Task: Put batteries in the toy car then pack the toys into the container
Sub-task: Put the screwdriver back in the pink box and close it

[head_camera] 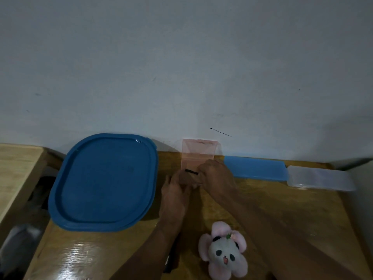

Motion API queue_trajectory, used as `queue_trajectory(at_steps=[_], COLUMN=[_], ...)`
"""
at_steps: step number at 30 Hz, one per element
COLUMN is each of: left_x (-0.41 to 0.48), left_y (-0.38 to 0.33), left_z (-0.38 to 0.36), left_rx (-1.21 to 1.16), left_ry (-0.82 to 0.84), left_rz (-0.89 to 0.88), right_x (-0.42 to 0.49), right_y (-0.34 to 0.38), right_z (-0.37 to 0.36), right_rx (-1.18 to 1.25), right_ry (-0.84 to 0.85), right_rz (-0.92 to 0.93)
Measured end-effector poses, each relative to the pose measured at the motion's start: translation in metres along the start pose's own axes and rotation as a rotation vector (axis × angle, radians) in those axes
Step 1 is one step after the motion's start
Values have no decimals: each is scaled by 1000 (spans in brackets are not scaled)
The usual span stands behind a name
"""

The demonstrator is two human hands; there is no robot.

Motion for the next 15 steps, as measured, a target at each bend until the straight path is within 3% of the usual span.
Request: queue_trajectory(at_steps=[2, 6, 10, 15], left_x=[0, 1, 3, 6], left_y=[0, -2, -2, -1], left_z=[1, 1, 0, 0], left_rx=[-9, -34, -23, -24], left_ry=[-2, -15, -7, -12], left_rz=[11, 42, 21, -26], right_x=[-1, 4, 14, 12], right_y=[-3, -11, -11, -13], right_z=[4, 15, 16, 16], right_rx=[83, 315, 404, 419], right_ry=[-107, -265, -123, -89], right_rz=[-109, -499, -575, -547])
Point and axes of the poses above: each hand's wrist, its own x-axis towards the middle knuckle, its own z-axis out of the back of the hand, y = z × x, the point moved 1 cm from there along x, towards the middle knuckle, and after that the axes turned 15 degrees about -x, right-handed, at the moved point
